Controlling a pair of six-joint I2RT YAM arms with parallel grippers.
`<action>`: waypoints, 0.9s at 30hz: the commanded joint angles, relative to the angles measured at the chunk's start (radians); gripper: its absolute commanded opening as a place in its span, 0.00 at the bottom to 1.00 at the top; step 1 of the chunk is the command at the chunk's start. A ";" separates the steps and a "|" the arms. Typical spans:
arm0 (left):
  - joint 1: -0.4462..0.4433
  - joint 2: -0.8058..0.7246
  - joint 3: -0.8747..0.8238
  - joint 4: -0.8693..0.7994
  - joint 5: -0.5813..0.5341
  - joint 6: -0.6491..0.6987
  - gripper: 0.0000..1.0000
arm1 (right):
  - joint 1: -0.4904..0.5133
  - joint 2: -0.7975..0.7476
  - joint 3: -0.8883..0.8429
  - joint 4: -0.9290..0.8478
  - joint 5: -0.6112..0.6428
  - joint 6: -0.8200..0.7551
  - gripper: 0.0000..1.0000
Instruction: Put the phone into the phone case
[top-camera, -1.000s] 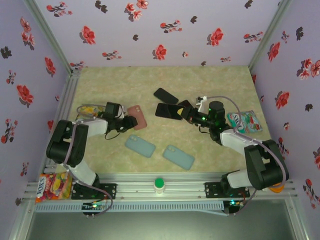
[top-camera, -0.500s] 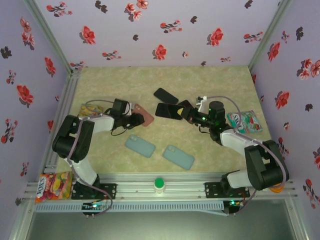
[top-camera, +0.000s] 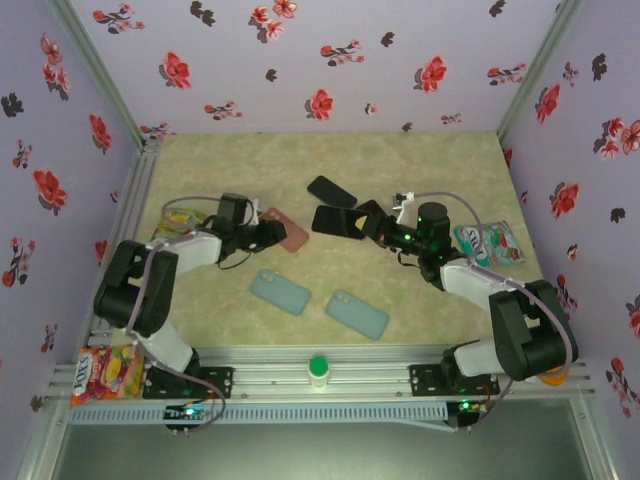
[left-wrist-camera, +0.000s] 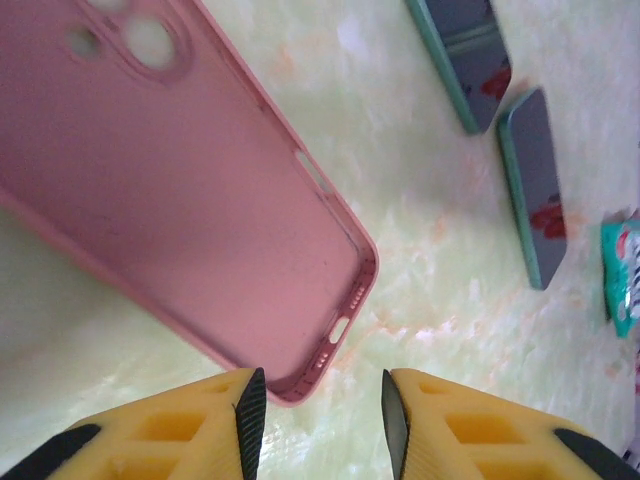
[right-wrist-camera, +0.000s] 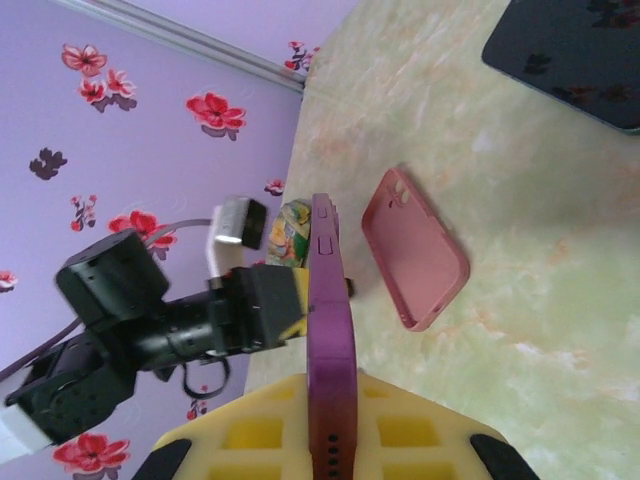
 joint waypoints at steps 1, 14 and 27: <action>0.081 -0.062 -0.001 -0.019 -0.003 0.005 0.39 | 0.031 -0.013 0.031 -0.010 0.049 -0.042 0.00; 0.218 0.164 0.183 0.128 0.019 0.003 0.44 | 0.185 0.272 0.161 0.178 0.166 0.090 0.00; 0.205 0.355 0.277 0.165 0.090 0.020 0.45 | 0.250 0.420 0.217 0.243 0.263 0.133 0.00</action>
